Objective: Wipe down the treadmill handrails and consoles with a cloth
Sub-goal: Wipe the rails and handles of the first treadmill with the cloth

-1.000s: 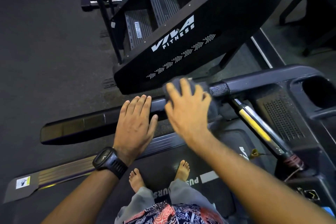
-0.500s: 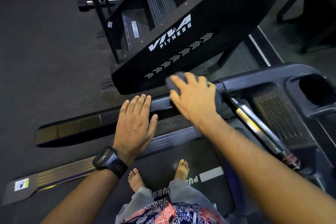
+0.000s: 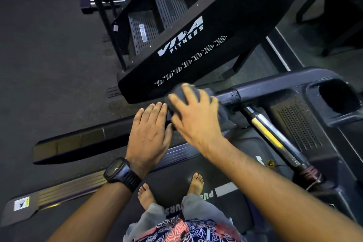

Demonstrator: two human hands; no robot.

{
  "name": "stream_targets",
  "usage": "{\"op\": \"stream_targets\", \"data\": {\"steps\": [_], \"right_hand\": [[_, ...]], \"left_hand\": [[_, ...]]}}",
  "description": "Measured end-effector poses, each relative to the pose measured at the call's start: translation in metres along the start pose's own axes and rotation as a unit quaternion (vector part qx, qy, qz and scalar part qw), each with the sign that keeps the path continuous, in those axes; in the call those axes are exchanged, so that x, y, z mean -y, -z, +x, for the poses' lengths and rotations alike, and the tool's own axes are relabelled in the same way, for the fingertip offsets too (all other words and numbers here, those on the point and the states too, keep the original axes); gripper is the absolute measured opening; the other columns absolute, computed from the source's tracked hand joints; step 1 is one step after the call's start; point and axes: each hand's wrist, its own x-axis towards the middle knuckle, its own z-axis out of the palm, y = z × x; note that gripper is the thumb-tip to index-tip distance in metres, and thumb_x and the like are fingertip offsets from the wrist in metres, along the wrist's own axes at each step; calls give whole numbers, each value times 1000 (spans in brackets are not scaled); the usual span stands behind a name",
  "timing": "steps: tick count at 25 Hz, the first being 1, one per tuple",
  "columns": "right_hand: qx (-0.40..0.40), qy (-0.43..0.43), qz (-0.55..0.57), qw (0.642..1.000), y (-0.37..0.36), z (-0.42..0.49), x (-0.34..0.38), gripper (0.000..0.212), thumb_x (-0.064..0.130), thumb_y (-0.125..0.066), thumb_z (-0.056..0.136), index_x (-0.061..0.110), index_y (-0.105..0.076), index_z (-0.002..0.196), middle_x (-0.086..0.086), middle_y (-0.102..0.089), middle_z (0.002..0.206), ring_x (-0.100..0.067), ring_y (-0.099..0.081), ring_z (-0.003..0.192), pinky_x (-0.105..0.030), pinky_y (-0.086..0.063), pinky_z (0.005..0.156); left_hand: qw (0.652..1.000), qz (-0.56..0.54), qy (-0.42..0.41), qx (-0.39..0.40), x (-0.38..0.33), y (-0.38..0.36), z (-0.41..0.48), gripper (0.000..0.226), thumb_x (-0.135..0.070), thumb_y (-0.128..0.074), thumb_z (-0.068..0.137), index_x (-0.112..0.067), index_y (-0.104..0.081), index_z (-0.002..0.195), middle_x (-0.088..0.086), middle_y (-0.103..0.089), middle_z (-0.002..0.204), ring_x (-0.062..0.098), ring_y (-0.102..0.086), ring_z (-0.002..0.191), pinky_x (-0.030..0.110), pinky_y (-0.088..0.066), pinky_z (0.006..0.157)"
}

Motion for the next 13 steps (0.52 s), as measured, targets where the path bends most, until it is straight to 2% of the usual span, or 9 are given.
{"op": "stream_targets", "data": {"steps": [1,2,5,6,8,10,11,13], "right_hand": [[9,55,-2,998,0,7,-2,51,52,-40,90,37,-47,139,-5,-39,155,-38,-44,126,-60,-40,98],[32,59,9,998,3,23,-15,52,55,-38,91,40,-45,140,-3,-37,156,-37,-43,128,-59,-40,99],[60,-110,33,992,10,29,-51,53,54,-43,92,40,-40,143,-5,-27,160,-41,-35,134,-62,-34,105],[26,-129,24,991,6,16,-47,54,51,-44,91,38,-42,143,-8,-29,159,-43,-36,132,-63,-35,103],[-6,-32,2,999,3,-5,-13,54,51,-45,89,35,-45,141,-11,-37,154,-42,-44,123,-61,-39,97],[27,45,0,999,3,14,-23,53,54,-43,91,37,-44,141,-7,-43,149,-38,-49,119,-56,-40,96],[38,10,13,999,8,27,-40,52,53,-43,91,37,-45,140,-5,-45,146,-36,-50,118,-54,-39,96],[6,-107,4,994,9,24,-60,48,49,-46,91,34,-49,137,-6,-48,143,-37,-49,117,-54,-39,98]], "left_hand": [[1000,-1,-1,-1,0,-1,1,56,-35,-39,96,0,-50,139,17,-54,140,32,-50,130,49,-33,114],[1000,-1,0,-1,0,-1,1,56,-35,-39,96,0,-50,139,17,-54,140,32,-50,130,49,-34,113],[1000,7,3,5,-2,-1,1,56,-37,-40,98,-3,-48,141,15,-53,141,30,-49,131,49,-34,113],[1000,6,4,4,-4,-1,2,56,-37,-39,98,-3,-49,141,15,-54,141,30,-49,131,49,-34,113],[1000,11,-4,2,-7,-3,4,56,-36,-38,97,-1,-49,140,16,-54,141,31,-49,131,49,-34,113],[1000,12,-9,-3,-10,-4,7,57,-36,-38,97,0,-50,139,17,-54,140,31,-50,130,49,-34,112],[1000,13,-7,-5,-11,-5,8,56,-36,-39,97,-1,-50,139,16,-54,140,31,-50,130,49,-35,112],[1000,10,-3,-3,-12,-5,7,56,-36,-39,98,-2,-50,140,15,-54,141,31,-50,130,50,-35,112]]}}
